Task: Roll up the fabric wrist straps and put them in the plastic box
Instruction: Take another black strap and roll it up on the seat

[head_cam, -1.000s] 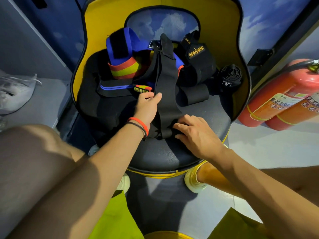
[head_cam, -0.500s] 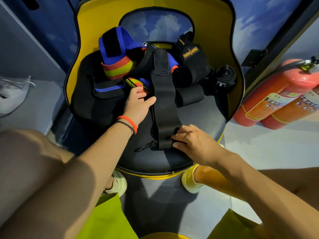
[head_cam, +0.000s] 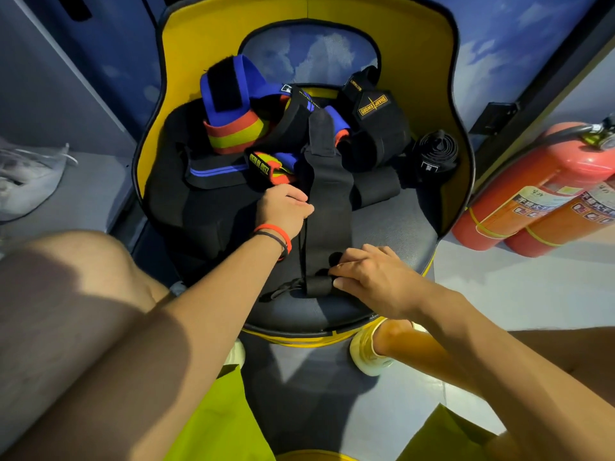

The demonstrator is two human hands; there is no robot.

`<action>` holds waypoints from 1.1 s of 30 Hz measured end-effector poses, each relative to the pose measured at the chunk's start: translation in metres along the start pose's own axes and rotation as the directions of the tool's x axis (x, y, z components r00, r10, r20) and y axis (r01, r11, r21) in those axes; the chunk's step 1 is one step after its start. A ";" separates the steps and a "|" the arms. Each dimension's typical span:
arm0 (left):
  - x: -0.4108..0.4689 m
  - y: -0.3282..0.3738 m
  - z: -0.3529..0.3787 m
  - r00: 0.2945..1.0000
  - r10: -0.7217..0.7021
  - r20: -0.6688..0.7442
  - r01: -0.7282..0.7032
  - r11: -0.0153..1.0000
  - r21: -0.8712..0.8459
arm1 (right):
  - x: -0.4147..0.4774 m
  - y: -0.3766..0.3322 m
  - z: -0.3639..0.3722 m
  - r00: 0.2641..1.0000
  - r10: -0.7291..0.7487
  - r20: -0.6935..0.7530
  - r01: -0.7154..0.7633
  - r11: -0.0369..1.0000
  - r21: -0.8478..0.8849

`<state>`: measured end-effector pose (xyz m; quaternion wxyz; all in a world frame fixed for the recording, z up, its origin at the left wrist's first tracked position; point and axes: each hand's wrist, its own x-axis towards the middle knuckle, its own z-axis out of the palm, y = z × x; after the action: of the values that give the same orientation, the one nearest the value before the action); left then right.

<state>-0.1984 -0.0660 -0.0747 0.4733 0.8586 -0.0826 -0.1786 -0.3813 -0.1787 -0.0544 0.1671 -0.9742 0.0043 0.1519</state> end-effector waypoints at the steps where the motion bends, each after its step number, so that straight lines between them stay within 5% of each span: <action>1: 0.003 0.001 0.001 1.000 -0.019 -0.004 0.019 1.000 0.004 | 0.000 0.000 -0.001 1.000 -0.001 0.010 0.001 1.000 -0.003; 7: 0.009 -0.003 0.007 0.999 -0.022 -0.036 0.023 0.998 0.052 | 0.004 0.005 0.000 0.999 -0.020 0.025 0.018 0.996 0.087; 11: 0.010 -0.006 0.007 0.996 0.015 -0.093 -0.007 0.996 0.091 | 0.007 0.005 0.006 0.992 0.017 -0.127 0.009 0.979 0.202; 16: 0.006 -0.009 0.001 0.999 0.007 -0.044 -0.007 1.000 -0.008 | 0.010 -0.002 0.016 0.912 -0.007 -0.410 0.042 0.996 0.076; 23: -0.018 -0.013 -0.003 0.997 0.058 0.052 -0.054 0.995 -0.081 | 0.000 0.003 0.023 0.934 -0.050 -0.353 0.065 0.997 0.032; 33: -0.069 -0.032 -0.012 0.997 0.037 0.074 -0.043 0.996 0.083 | 0.008 0.005 0.028 0.923 -0.043 -0.382 0.084 0.992 0.091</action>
<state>-0.2586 -0.0174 -0.0800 0.4367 0.8690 -0.1244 -0.1966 -0.3825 -0.1736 -0.0838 0.2192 -0.9745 0.0129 -0.0455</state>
